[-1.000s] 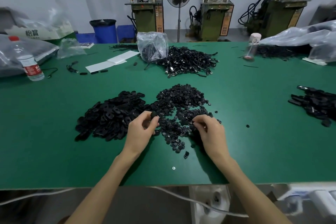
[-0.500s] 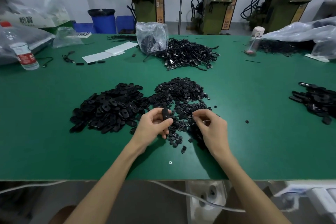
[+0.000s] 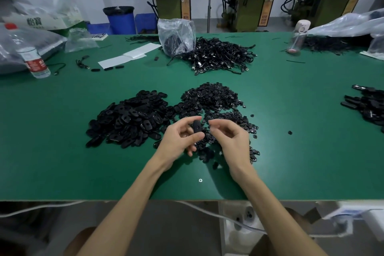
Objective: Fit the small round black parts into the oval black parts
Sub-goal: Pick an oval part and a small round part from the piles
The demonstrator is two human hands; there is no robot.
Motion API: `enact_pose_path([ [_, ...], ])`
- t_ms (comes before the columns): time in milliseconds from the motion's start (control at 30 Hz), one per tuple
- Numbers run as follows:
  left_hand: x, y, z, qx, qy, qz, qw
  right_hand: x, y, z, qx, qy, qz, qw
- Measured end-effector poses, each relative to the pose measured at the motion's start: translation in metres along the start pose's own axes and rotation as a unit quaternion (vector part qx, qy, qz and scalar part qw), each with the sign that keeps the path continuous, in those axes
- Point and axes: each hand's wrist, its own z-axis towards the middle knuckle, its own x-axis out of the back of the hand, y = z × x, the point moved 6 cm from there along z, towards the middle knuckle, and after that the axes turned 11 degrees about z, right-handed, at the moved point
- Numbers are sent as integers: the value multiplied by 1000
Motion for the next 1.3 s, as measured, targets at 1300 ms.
enact_pose_path([
  [1300, -3, 4, -4, -27, -1, -30, 999, 1, 8, -7, -26, -6, 76, 997],
])
